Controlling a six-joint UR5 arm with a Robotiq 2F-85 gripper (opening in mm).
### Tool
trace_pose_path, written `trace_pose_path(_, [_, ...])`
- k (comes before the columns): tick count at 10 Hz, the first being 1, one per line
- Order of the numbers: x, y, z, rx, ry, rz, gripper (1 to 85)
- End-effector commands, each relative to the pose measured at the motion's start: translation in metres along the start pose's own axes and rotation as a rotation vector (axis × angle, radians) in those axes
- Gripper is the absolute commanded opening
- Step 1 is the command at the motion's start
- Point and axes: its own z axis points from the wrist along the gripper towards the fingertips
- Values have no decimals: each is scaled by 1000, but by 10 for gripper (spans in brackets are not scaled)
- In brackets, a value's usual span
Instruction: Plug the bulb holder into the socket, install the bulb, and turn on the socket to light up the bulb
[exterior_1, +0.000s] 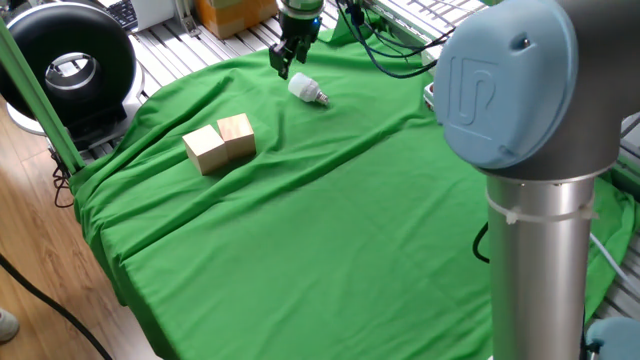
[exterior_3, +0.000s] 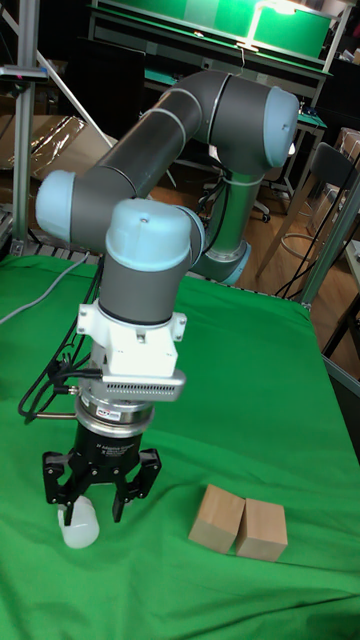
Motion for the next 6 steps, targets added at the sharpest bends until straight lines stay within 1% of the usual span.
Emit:
trace_pose_path(1, [4, -4, 11, 7, 10, -14, 597])
trace_pose_path(2, [6, -11, 17, 21, 16, -21, 597])
trace_pose_path(3, [10, -13, 23, 12, 12, -24, 597])
trace_pose_path(4, [14, -10, 26, -2, 10, -13, 597])
trace_pose_path(5, [18, -8, 29, 3, 11, -8, 597])
trace_pose_path(6, [20, -11, 31, 17, 13, -13, 590])
